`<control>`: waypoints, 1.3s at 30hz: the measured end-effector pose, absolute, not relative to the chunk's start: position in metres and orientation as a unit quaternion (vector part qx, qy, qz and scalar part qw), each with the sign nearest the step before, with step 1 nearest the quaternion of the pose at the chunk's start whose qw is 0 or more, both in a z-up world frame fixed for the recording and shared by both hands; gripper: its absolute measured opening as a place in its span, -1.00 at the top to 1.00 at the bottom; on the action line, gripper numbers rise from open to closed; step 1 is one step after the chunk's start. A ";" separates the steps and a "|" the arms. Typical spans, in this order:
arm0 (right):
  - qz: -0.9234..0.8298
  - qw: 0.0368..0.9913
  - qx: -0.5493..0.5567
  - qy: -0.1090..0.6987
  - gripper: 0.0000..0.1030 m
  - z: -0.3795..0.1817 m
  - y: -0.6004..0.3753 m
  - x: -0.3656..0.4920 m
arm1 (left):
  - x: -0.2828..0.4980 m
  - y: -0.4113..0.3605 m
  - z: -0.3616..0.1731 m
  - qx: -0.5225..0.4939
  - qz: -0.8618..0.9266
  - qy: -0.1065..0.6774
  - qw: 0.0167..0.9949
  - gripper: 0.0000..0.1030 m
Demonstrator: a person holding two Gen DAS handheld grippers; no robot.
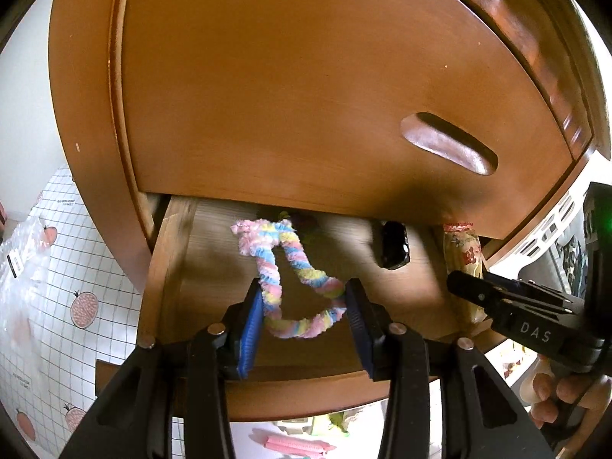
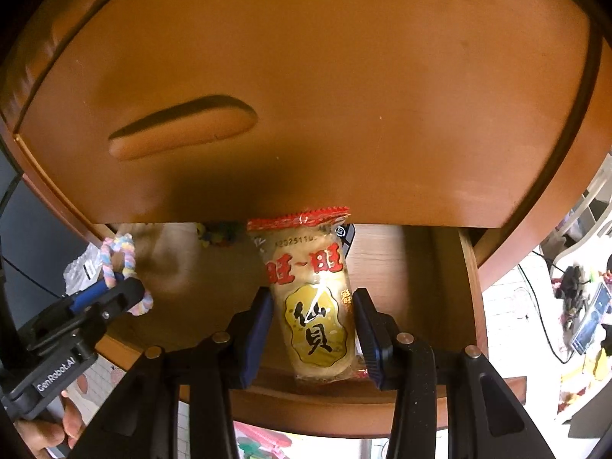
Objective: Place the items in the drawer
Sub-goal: 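Open the left tool to drop the loop while the right tool releases the packet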
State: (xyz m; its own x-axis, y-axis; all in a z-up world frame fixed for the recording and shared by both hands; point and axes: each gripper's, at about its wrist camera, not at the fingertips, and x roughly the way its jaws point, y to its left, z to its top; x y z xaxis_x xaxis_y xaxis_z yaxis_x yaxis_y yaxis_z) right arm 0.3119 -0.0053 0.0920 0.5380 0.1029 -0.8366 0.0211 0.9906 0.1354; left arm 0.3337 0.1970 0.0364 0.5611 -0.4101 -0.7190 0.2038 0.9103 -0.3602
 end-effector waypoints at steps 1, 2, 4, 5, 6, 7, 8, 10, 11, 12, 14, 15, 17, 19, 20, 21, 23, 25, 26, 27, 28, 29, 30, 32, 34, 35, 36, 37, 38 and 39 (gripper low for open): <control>0.023 0.874 0.064 0.480 0.12 0.092 -0.004 0.312 | 0.335 0.197 0.037 -0.120 -0.175 0.434 0.876 0.08; 0.023 0.874 0.063 0.480 0.12 0.092 -0.004 0.312 | 0.334 0.199 0.035 -0.121 -0.174 0.434 0.876 0.04; 0.022 0.875 0.065 0.479 0.11 0.090 -0.008 0.311 | 0.330 0.204 0.035 -0.121 -0.173 0.433 0.877 -0.04; 0.021 0.876 0.066 0.478 0.11 0.088 -0.011 0.313 | 0.330 0.205 0.036 -0.121 -0.172 0.432 0.877 -0.10; 0.021 0.876 0.067 0.477 0.09 0.089 -0.012 0.313 | 0.328 0.206 0.040 -0.120 -0.171 0.431 0.878 -0.12; 0.021 0.876 0.068 0.477 0.09 0.090 -0.013 0.313 | 0.328 0.207 0.041 -0.122 -0.170 0.429 0.879 -0.15; 0.021 0.876 0.068 0.477 0.06 0.091 -0.015 0.313 | 0.328 0.208 0.043 -0.123 -0.169 0.428 0.879 -0.20; 0.021 0.877 0.066 0.475 -0.07 0.094 -0.014 0.311 | 0.327 0.210 0.047 -0.128 -0.168 0.425 0.880 -0.27; 0.020 0.878 0.064 0.474 -0.16 0.090 -0.015 0.316 | 0.326 0.211 0.049 -0.130 -0.169 0.423 0.881 -0.27; 0.020 0.879 0.064 0.472 -0.19 0.091 -0.015 0.315 | 0.326 0.212 0.050 -0.131 -0.169 0.421 0.881 -0.27; 0.021 0.880 0.064 0.470 -0.22 0.092 -0.015 0.315 | 0.325 0.214 0.052 -0.129 -0.166 0.420 0.883 -0.28; 0.021 0.881 0.063 0.469 -0.28 0.093 -0.015 0.315 | 0.325 0.215 0.053 -0.127 -0.164 0.420 0.883 -0.28; 0.021 0.882 0.061 0.466 -0.39 0.094 -0.014 0.315 | 0.325 0.215 0.055 -0.126 -0.162 0.419 0.884 -0.28; 0.021 0.883 0.061 0.464 -0.43 0.095 -0.013 0.314 | 0.321 0.215 0.057 -0.125 -0.159 0.420 0.885 -0.29; 0.021 0.884 0.061 0.464 -0.51 0.096 -0.013 0.313 | 0.321 0.214 0.058 -0.124 -0.157 0.419 0.885 -0.38; 0.020 0.884 0.061 0.463 -0.60 0.096 -0.013 0.313 | 0.320 0.215 0.059 -0.123 -0.154 0.418 0.887 -0.47; 0.020 0.885 0.058 0.461 -0.64 0.097 -0.013 0.311 | 0.317 0.217 0.061 -0.124 -0.154 0.412 0.890 -0.56; 0.018 0.886 0.055 0.460 -0.64 0.098 -0.014 0.310 | 0.316 0.217 0.063 -0.126 -0.154 0.409 0.891 -0.56; 0.017 0.886 0.054 0.461 -0.64 0.098 -0.015 0.310 | 0.317 0.217 0.061 -0.125 -0.154 0.408 0.891 -0.56; 0.015 0.885 0.053 0.462 -0.64 0.097 -0.015 0.311 | 0.317 0.217 0.063 -0.125 -0.155 0.407 0.891 -0.56; 0.009 0.885 0.052 0.463 -0.64 0.096 -0.016 0.311 | 0.316 0.217 0.063 -0.123 -0.156 0.407 0.892 -0.56; 0.006 0.885 0.052 0.463 -0.64 0.095 -0.017 0.312 | 0.317 0.217 0.061 -0.122 -0.156 0.408 0.891 -0.56; 0.005 0.884 0.054 0.465 -0.64 0.094 -0.019 0.313 | 0.317 0.217 0.061 -0.122 -0.157 0.409 0.891 -0.56; 0.004 0.882 0.057 0.467 -0.61 0.091 -0.020 0.315 | 0.317 0.215 0.058 -0.122 -0.161 0.411 0.889 -0.56; 0.003 0.881 0.058 0.469 -0.40 0.088 -0.020 0.318 | 0.316 0.215 0.056 -0.120 -0.164 0.412 0.888 -0.56; 0.005 0.880 0.058 0.471 -0.23 0.087 -0.019 0.319 | 0.316 0.216 0.055 -0.120 -0.165 0.413 0.888 -0.56; 0.008 0.879 0.056 0.474 -0.07 0.085 -0.017 0.321 | 0.316 0.217 0.054 -0.120 -0.165 0.413 0.887 -0.56; 0.010 0.878 0.052 0.476 0.00 0.084 -0.015 0.322 | 0.316 0.218 0.054 -0.121 -0.165 0.414 0.887 -0.56; 0.009 0.878 0.041 0.477 0.06 0.083 -0.011 0.323 | 0.315 0.220 0.055 -0.121 -0.165 0.414 0.887 -0.56; 0.010 0.879 0.032 0.476 0.07 0.083 -0.008 0.323 | 0.315 0.221 0.054 -0.123 -0.165 0.415 0.886 -0.56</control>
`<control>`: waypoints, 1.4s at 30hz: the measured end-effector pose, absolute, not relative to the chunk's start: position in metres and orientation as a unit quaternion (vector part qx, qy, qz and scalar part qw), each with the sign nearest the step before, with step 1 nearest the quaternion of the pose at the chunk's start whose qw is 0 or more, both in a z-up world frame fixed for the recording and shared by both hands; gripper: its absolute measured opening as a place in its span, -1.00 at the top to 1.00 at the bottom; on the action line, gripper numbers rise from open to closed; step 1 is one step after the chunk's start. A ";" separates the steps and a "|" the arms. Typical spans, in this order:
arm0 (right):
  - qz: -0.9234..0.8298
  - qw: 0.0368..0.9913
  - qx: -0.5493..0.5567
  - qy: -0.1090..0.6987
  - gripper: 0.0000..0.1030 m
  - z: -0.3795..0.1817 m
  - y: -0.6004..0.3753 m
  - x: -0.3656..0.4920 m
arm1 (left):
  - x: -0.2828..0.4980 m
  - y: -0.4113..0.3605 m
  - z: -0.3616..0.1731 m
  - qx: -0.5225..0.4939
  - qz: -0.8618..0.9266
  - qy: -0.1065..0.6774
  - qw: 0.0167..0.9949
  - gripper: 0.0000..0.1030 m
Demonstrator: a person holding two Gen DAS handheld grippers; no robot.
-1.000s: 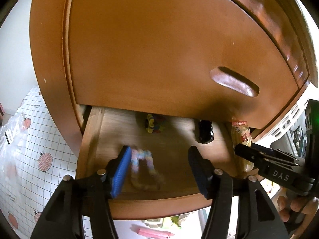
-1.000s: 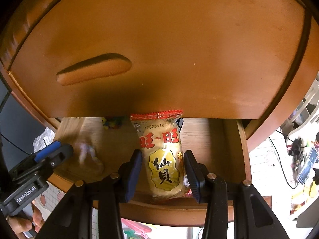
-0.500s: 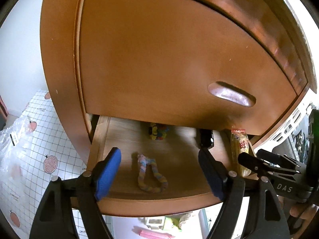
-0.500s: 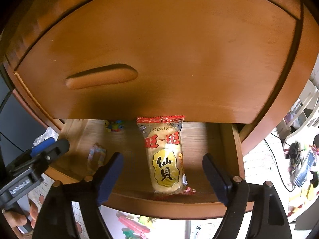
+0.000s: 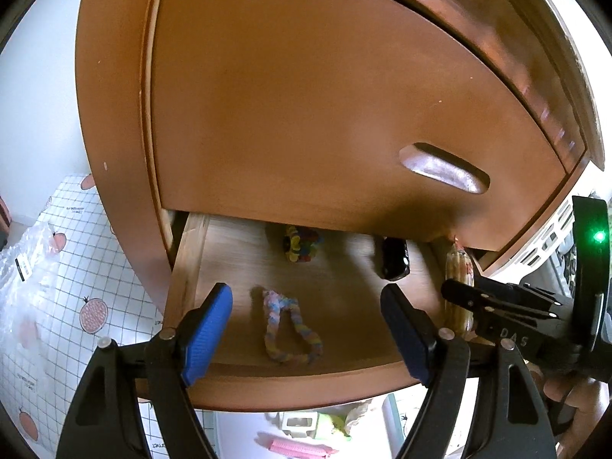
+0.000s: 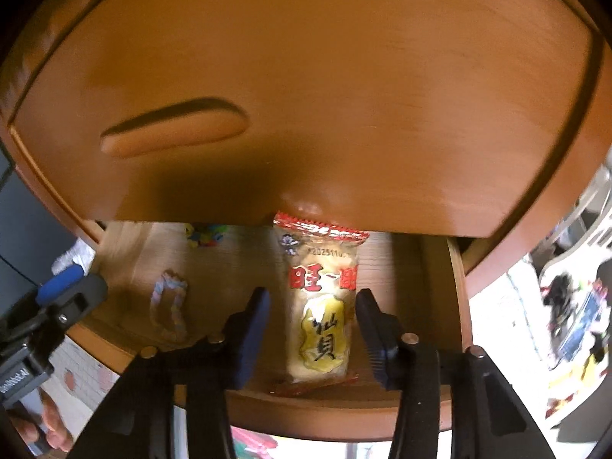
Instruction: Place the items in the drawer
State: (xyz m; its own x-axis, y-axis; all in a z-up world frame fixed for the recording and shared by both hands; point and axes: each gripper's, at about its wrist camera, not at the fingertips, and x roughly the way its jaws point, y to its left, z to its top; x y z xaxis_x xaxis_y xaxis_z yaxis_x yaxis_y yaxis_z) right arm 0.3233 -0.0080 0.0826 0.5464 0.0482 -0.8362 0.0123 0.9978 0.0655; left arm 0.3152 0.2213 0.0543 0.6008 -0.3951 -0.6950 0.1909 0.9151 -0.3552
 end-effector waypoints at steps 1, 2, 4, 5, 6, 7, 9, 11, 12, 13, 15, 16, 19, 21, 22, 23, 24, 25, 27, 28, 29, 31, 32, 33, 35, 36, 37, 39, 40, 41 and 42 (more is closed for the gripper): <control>0.014 0.879 0.024 0.476 0.07 0.082 -0.005 0.323 | 0.315 0.223 0.055 -0.125 -0.164 0.416 0.886 -0.56; 0.019 0.878 0.019 0.477 0.07 0.081 -0.003 0.324 | 0.315 0.225 0.056 -0.126 -0.163 0.417 0.885 -0.56; 0.027 0.876 0.014 0.481 0.07 0.079 0.001 0.325 | 0.316 0.227 0.055 -0.131 -0.161 0.419 0.884 -0.56; 0.031 0.874 0.014 0.484 0.07 0.078 0.003 0.326 | 0.316 0.228 0.054 -0.132 -0.161 0.420 0.883 -0.56; 0.034 0.872 0.014 0.488 0.07 0.076 0.005 0.326 | 0.316 0.228 0.054 -0.131 -0.161 0.421 0.883 -0.56; 0.040 0.870 0.013 0.491 0.07 0.075 0.007 0.327 | 0.316 0.228 0.054 -0.131 -0.160 0.422 0.883 -0.56; 0.042 0.867 0.007 0.496 0.07 0.071 0.011 0.328 | 0.316 0.228 0.054 -0.132 -0.159 0.424 0.882 -0.56; 0.041 0.865 0.002 0.501 0.06 0.068 0.014 0.330 | 0.315 0.228 0.054 -0.133 -0.160 0.425 0.881 -0.56; 0.043 0.864 0.004 0.501 0.06 0.067 0.015 0.331 | 0.315 0.228 0.054 -0.132 -0.159 0.425 0.881 -0.56; 0.045 0.864 0.006 0.501 0.06 0.066 0.017 0.332 | 0.315 0.227 0.054 -0.131 -0.159 0.426 0.881 -0.56; 0.048 0.862 0.012 0.504 0.06 0.064 0.018 0.334 | 0.315 0.226 0.055 -0.131 -0.160 0.427 0.880 -0.56; 0.053 0.862 0.016 0.503 0.06 0.064 0.019 0.335 | 0.314 0.227 0.055 -0.131 -0.160 0.426 0.881 -0.56; 0.067 0.863 0.019 0.501 0.06 0.064 0.024 0.338 | 0.314 0.229 0.056 -0.132 -0.159 0.426 0.881 -0.56; 0.067 0.863 0.023 0.501 0.06 0.065 0.023 0.338 | 0.314 0.229 0.056 -0.132 -0.160 0.425 0.881 -0.56; 0.067 0.863 0.026 0.500 0.06 0.065 0.022 0.338 | 0.314 0.229 0.055 -0.132 -0.161 0.425 0.881 -0.56; 0.067 0.864 0.030 0.498 0.06 0.066 0.020 0.337 | 0.314 0.229 0.055 -0.131 -0.161 0.424 0.881 -0.56; 0.069 0.865 0.035 0.496 0.06 0.068 0.019 0.337 | 0.314 0.230 0.056 -0.130 -0.161 0.424 0.882 -0.56; 0.070 0.866 0.038 0.494 0.06 0.069 0.018 0.337 | 0.313 0.231 0.056 -0.131 -0.161 0.424 0.882 -0.56; 0.072 0.869 0.048 0.487 0.06 0.075 0.013 0.335 | 0.312 0.234 0.056 -0.135 -0.160 0.423 0.882 -0.56; 0.076 0.870 0.051 0.484 0.06 0.078 0.011 0.334 | 0.312 0.235 0.056 -0.137 -0.159 0.423 0.882 -0.56; 0.081 0.872 0.054 0.479 0.06 0.081 0.009 0.333 | 0.312 0.235 0.055 -0.138 -0.158 0.423 0.882 -0.56; 0.087 0.877 0.059 0.469 0.06 0.087 0.006 0.331 | 0.311 0.235 0.055 -0.140 -0.159 0.423 0.881 -0.56; 0.085 0.878 0.058 0.468 0.06 0.089 0.004 0.330 | 0.311 0.235 0.055 -0.140 -0.160 0.423 0.881 -0.57; 0.083 0.877 0.057 0.470 0.06 0.089 0.003 0.330 | 0.311 0.234 0.056 -0.139 -0.160 0.423 0.881 -0.56; 0.079 0.875 0.055 0.475 0.07 0.086 0.002 0.330 | 0.310 0.233 0.057 -0.139 -0.162 0.423 0.881 -0.56; 0.076 0.875 0.053 0.476 0.07 0.084 0.003 0.331 | 0.310 0.232 0.056 -0.138 -0.163 0.423 0.881 -0.56; 0.070 0.873 0.048 0.479 0.07 0.080 0.004 0.331 | 0.309 0.232 0.056 -0.136 -0.163 0.424 0.880 -0.56; 0.065 0.869 0.043 0.488 0.07 0.072 0.005 0.332 | 0.308 0.231 0.056 -0.131 -0.163 0.423 0.882 -0.57; 0.061 0.868 0.040 0.492 0.07 0.069 0.005 0.332 | 0.308 0.230 0.056 -0.129 -0.164 0.422 0.882 -0.57; 0.057 0.868 0.035 0.493 0.10 0.066 0.006 0.332 | 0.308 0.229 0.056 -0.127 -0.163 0.423 0.882 -0.57; 0.052 0.868 0.029 0.494 0.14 0.063 0.006 0.333 | 0.308 0.229 0.055 -0.126 -0.163 0.422 0.883 -0.57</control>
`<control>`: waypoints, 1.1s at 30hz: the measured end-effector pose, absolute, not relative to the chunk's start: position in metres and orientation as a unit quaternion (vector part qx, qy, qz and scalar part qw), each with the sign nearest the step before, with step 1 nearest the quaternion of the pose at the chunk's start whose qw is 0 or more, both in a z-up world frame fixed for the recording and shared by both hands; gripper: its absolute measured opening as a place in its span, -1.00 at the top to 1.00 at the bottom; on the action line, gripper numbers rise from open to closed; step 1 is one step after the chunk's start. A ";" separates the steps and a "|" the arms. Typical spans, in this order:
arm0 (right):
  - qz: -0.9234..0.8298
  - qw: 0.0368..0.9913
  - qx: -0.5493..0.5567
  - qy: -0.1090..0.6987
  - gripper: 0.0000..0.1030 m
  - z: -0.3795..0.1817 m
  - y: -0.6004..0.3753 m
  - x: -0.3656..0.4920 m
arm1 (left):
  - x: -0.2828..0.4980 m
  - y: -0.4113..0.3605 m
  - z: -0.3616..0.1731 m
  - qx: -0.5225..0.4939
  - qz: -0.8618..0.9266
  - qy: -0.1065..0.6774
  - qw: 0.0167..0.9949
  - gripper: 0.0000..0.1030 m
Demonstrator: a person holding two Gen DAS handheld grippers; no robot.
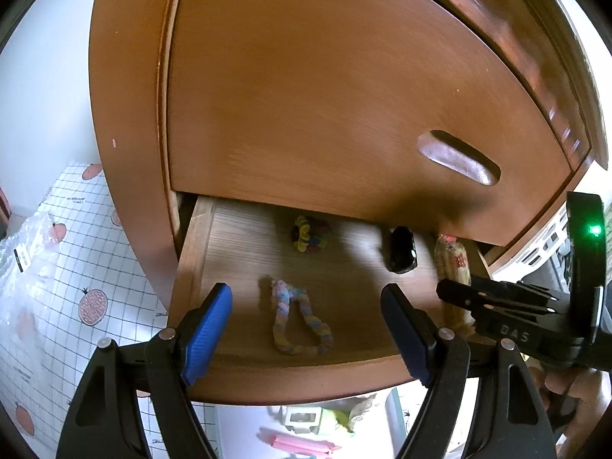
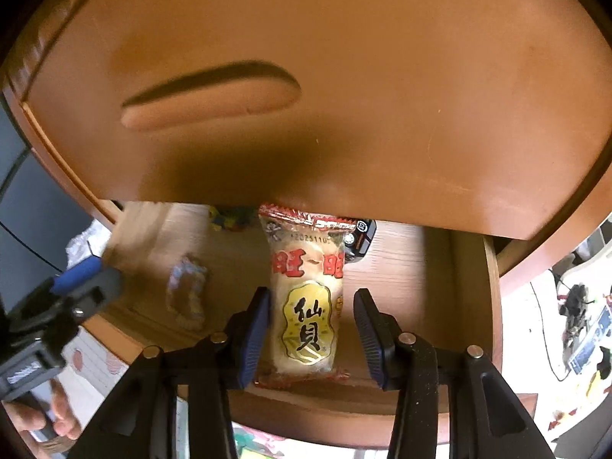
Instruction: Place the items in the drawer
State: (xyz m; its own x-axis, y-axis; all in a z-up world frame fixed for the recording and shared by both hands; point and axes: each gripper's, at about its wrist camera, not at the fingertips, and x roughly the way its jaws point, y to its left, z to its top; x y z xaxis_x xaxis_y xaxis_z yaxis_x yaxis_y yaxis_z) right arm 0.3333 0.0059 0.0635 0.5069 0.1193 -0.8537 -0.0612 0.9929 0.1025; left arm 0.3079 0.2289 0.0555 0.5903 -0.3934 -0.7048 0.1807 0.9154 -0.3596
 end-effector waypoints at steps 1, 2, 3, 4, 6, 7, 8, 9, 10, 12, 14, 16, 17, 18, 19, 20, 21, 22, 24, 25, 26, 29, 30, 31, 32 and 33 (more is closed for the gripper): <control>0.045 0.867 0.025 0.496 0.14 0.062 0.005 0.334 | 0.308 0.228 0.055 -0.125 -0.162 0.423 0.883 -0.57; 0.039 0.866 0.021 0.498 0.18 0.061 0.004 0.335 | 0.309 0.228 0.055 -0.125 -0.162 0.423 0.883 -0.57; 0.033 0.865 0.020 0.501 0.21 0.059 0.002 0.337 | 0.309 0.227 0.054 -0.126 -0.163 0.423 0.882 -0.57; 0.028 0.864 0.019 0.503 0.22 0.057 0.000 0.338 | 0.309 0.226 0.054 -0.126 -0.165 0.423 0.882 -0.57; 0.023 0.863 0.023 0.505 0.22 0.055 -0.003 0.340 | 0.308 0.224 0.055 -0.123 -0.167 0.423 0.882 -0.57; 0.025 0.863 0.025 0.504 0.22 0.055 -0.004 0.340 | 0.308 0.224 0.055 -0.122 -0.167 0.423 0.882 -0.57; 0.025 0.863 0.022 0.504 0.23 0.054 -0.004 0.341 | 0.308 0.223 0.055 -0.122 -0.168 0.423 0.882 -0.57; 0.024 0.863 0.016 0.505 0.23 0.054 -0.004 0.341 | 0.307 0.222 0.055 -0.121 -0.168 0.423 0.882 -0.57; 0.024 0.862 0.010 0.506 0.23 0.054 -0.004 0.341 | 0.307 0.223 0.055 -0.121 -0.168 0.423 0.882 -0.57; 0.019 0.864 0.002 0.503 0.23 0.056 -0.004 0.342 | 0.307 0.223 0.055 -0.122 -0.169 0.423 0.882 -0.57; 0.013 0.867 0.003 0.498 0.22 0.059 -0.006 0.343 | 0.307 0.223 0.055 -0.122 -0.169 0.424 0.882 -0.57; 0.020 0.867 0.018 0.498 0.22 0.060 -0.008 0.344 | 0.307 0.222 0.055 -0.121 -0.168 0.425 0.882 -0.57; 0.018 0.868 0.014 0.496 0.22 0.061 -0.008 0.344 | 0.307 0.223 0.055 -0.121 -0.167 0.425 0.882 -0.57; 0.017 0.868 0.010 0.496 0.22 0.062 -0.009 0.343 | 0.307 0.223 0.055 -0.120 -0.168 0.425 0.881 -0.57; 0.016 0.868 0.007 0.497 0.22 0.063 -0.009 0.343 | 0.307 0.222 0.055 -0.120 -0.167 0.425 0.881 -0.57; 0.017 0.867 0.008 0.498 0.22 0.062 -0.009 0.344 | 0.307 0.221 0.055 -0.119 -0.167 0.425 0.881 -0.57; 0.019 0.866 0.009 0.500 0.22 0.061 -0.009 0.344 | 0.307 0.221 0.055 -0.120 -0.168 0.425 0.881 -0.57; 0.019 0.866 0.008 0.500 0.22 0.062 -0.008 0.344 | 0.307 0.221 0.055 -0.118 -0.167 0.426 0.881 -0.57; 0.020 0.867 0.011 0.497 0.22 0.062 -0.007 0.343 | 0.308 0.220 0.055 -0.117 -0.167 0.427 0.881 -0.57; 0.021 0.867 0.013 0.497 0.22 0.062 -0.008 0.342 | 0.308 0.220 0.055 -0.117 -0.166 0.428 0.881 -0.57; 0.021 0.867 0.014 0.497 0.22 0.063 -0.008 0.341 | 0.308 0.220 0.055 -0.116 -0.165 0.428 0.881 -0.57; 0.023 0.870 0.020 0.493 0.12 0.065 -0.011 0.336 | 0.308 0.219 0.055 -0.112 -0.154 0.425 0.885 -0.78; 0.022 0.871 0.023 0.491 -0.08 0.066 -0.013 0.334 | 0.307 0.220 0.055 -0.111 -0.149 0.420 0.888 -0.85; 0.020 0.872 0.024 0.488 -0.20 0.066 -0.013 0.333 | 0.306 0.220 0.056 -0.110 -0.147 0.417 0.890 -0.93; 0.019 0.874 0.026 0.485 -0.34 0.067 -0.014 0.331 | 0.306 0.220 0.056 -0.108 -0.143 0.414 0.892 -0.94; 0.020 0.876 0.028 0.481 -0.36 0.068 -0.015 0.329 | 0.305 0.220 0.057 -0.106 -0.141 0.411 0.894 -0.94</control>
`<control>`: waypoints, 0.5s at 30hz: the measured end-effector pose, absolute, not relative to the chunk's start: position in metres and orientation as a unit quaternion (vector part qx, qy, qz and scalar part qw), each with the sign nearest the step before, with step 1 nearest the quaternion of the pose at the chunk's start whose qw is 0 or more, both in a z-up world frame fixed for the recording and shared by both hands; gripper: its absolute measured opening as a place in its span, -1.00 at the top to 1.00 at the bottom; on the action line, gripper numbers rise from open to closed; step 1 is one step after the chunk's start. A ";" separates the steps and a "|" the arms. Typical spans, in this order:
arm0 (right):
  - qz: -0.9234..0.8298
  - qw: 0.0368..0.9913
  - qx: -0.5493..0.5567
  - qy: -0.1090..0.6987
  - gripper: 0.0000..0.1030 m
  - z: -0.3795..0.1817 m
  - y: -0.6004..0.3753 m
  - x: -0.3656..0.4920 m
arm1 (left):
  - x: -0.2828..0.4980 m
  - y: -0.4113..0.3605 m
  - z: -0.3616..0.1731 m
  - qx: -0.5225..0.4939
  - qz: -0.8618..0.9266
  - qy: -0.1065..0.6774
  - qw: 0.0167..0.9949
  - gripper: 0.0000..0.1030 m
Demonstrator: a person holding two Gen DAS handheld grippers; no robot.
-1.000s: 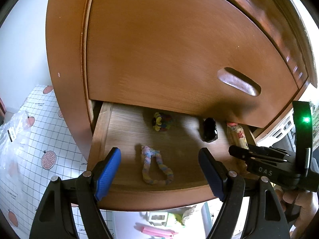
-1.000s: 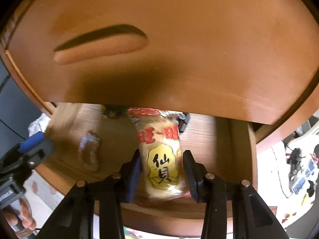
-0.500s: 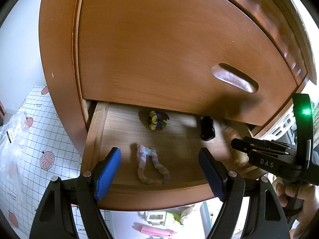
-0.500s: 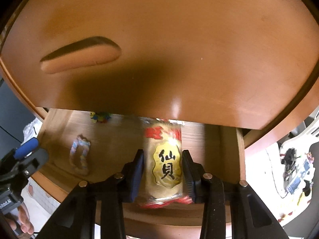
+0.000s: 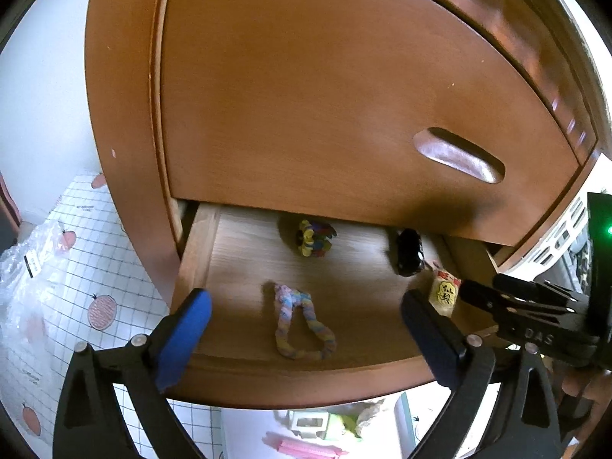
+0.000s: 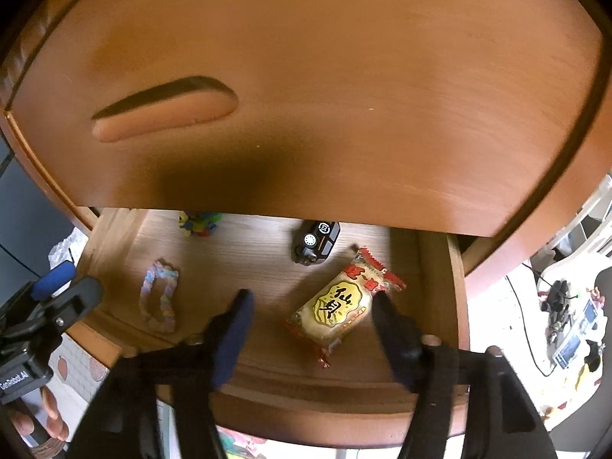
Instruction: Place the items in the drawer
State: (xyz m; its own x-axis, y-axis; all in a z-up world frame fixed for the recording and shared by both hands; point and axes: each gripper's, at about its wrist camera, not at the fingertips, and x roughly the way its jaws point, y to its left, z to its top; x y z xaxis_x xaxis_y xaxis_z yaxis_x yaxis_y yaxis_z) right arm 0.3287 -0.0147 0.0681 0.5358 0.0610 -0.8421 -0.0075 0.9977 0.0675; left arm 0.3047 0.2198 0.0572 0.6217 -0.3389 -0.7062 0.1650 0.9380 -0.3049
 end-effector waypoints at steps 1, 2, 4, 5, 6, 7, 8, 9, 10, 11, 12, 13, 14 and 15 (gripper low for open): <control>0.020 0.877 0.029 0.479 -0.38 0.069 -0.016 0.326 | 0.304 0.219 0.058 -0.103 -0.138 0.410 0.896 -0.94; 0.019 0.878 0.030 0.477 -0.46 0.070 -0.017 0.324 | 0.303 0.219 0.059 -0.100 -0.135 0.409 0.897 -0.95; 0.017 0.881 0.036 0.471 -0.63 0.072 -0.021 0.319 | 0.301 0.218 0.061 -0.098 -0.131 0.404 0.900 -0.95; 0.017 0.883 0.040 0.468 -0.72 0.073 -0.024 0.317 | 0.300 0.217 0.063 -0.098 -0.131 0.401 0.901 -0.96; 0.017 0.884 0.044 0.465 -0.79 0.076 -0.027 0.314 | 0.298 0.217 0.064 -0.098 -0.132 0.398 0.903 -0.96; 0.016 0.886 0.048 0.462 -0.83 0.077 -0.029 0.311 | 0.296 0.217 0.066 -0.098 -0.133 0.393 0.904 -0.96; 0.016 0.887 0.052 0.458 -0.90 0.079 -0.031 0.307 | 0.293 0.216 0.069 -0.096 -0.133 0.388 0.907 -0.96; 0.017 0.889 0.055 0.454 -0.98 0.081 -0.033 0.303 | 0.291 0.215 0.071 -0.094 -0.134 0.383 0.909 -0.96; 0.016 0.891 0.059 0.450 -1.00 0.082 -0.035 0.299 | 0.287 0.215 0.073 -0.094 -0.135 0.377 0.911 -0.96; 0.015 0.893 0.061 0.446 -1.00 0.084 -0.037 0.295 | 0.283 0.215 0.076 -0.095 -0.137 0.370 0.914 -0.96; 0.016 0.896 0.065 0.440 -1.00 0.086 -0.039 0.291 | 0.279 0.215 0.078 -0.097 -0.139 0.363 0.916 -0.96; 0.016 0.898 0.070 0.434 -1.00 0.089 -0.041 0.286 | 0.275 0.215 0.081 -0.099 -0.141 0.357 0.918 -0.97; 0.018 0.901 0.075 0.428 -1.00 0.092 -0.043 0.281 | 0.272 0.215 0.082 -0.103 -0.143 0.354 0.919 -0.97; 0.020 0.902 0.080 0.423 -1.00 0.094 -0.044 0.278 | 0.267 0.216 0.084 -0.107 -0.147 0.350 0.919 -0.97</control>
State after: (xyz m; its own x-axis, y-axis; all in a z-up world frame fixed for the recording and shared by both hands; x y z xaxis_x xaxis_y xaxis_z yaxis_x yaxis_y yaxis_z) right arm 0.2778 -0.0438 0.0937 0.6409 0.1044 -0.7605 0.0308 0.9864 0.1614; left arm 0.2674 0.2157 0.0838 0.7123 -0.3447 -0.6114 0.1952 0.9340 -0.2993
